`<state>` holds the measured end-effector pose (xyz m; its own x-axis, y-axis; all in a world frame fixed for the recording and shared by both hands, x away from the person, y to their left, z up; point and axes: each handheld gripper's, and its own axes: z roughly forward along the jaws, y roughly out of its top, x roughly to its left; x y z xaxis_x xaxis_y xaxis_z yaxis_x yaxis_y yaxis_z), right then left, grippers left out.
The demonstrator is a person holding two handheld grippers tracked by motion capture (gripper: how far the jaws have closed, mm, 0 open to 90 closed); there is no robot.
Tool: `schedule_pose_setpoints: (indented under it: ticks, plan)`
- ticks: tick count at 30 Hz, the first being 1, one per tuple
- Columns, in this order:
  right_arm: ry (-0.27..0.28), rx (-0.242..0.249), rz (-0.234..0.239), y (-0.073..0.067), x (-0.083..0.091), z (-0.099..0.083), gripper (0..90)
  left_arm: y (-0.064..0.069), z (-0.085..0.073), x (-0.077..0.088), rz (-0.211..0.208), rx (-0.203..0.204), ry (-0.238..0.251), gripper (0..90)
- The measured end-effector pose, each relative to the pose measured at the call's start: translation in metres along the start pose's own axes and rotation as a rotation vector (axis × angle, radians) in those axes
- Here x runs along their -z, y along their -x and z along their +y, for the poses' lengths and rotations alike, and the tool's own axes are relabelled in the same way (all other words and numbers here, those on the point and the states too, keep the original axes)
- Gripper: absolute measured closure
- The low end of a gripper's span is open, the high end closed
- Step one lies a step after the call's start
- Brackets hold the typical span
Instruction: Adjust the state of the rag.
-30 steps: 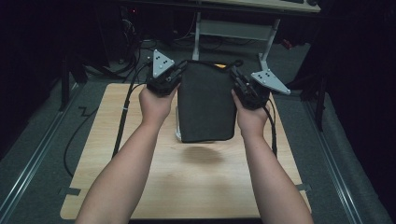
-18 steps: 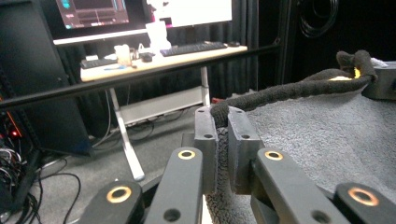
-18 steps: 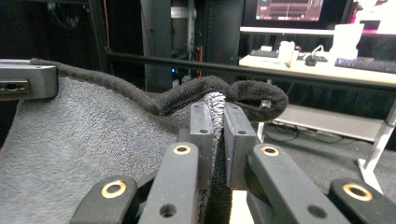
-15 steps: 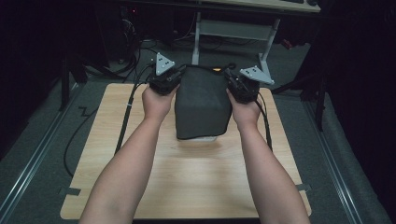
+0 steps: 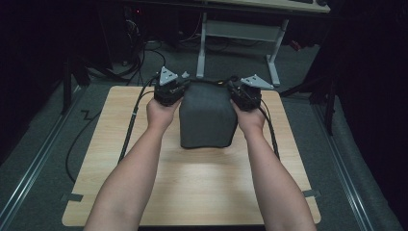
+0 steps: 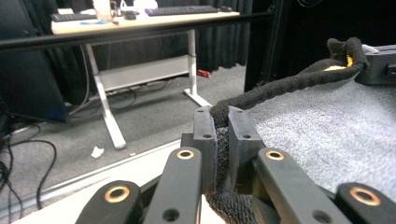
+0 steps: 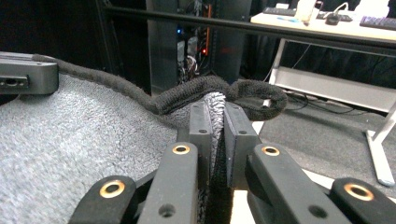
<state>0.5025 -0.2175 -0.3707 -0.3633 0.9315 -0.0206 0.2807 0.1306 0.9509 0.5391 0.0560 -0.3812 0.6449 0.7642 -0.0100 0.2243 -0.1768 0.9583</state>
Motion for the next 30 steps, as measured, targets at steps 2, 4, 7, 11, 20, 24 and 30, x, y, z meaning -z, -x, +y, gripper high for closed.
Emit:
schedule_pose_setpoints:
  ticks: [2, 4, 7, 11, 20, 24, 30]
  plan:
    - [-0.016, -0.010, 0.005, 0.003, -0.001, -0.004, 84.0, 0.000, -0.004, -0.003, -0.009, 0.010, -0.008, 83.4]
    - [-0.029, -0.022, 0.017, 0.006, -0.002, -0.008, 83.9, 0.000, -0.007, -0.004, -0.017, 0.017, -0.011, 83.1]
    - [-0.038, -0.019, 0.022, 0.007, -0.004, -0.013, 83.9, -0.001, -0.013, -0.006, -0.026, 0.024, -0.014, 82.8]
    - [-0.052, -0.027, 0.031, 0.007, -0.006, -0.020, 83.9, -0.002, -0.021, -0.007, -0.032, 0.030, -0.029, 82.0]
    - [-0.069, -0.067, 0.069, 0.014, -0.007, -0.033, 83.8, -0.001, -0.037, -0.011, -0.058, 0.051, -0.064, 81.2]
    - [-0.080, -0.065, 0.074, 0.016, -0.007, -0.038, 83.8, 0.000, -0.039, -0.013, -0.069, 0.060, -0.076, 81.4]
    - [-0.096, -0.077, 0.079, 0.018, -0.008, -0.045, 83.8, -0.001, -0.044, -0.015, -0.084, 0.075, -0.095, 81.3]
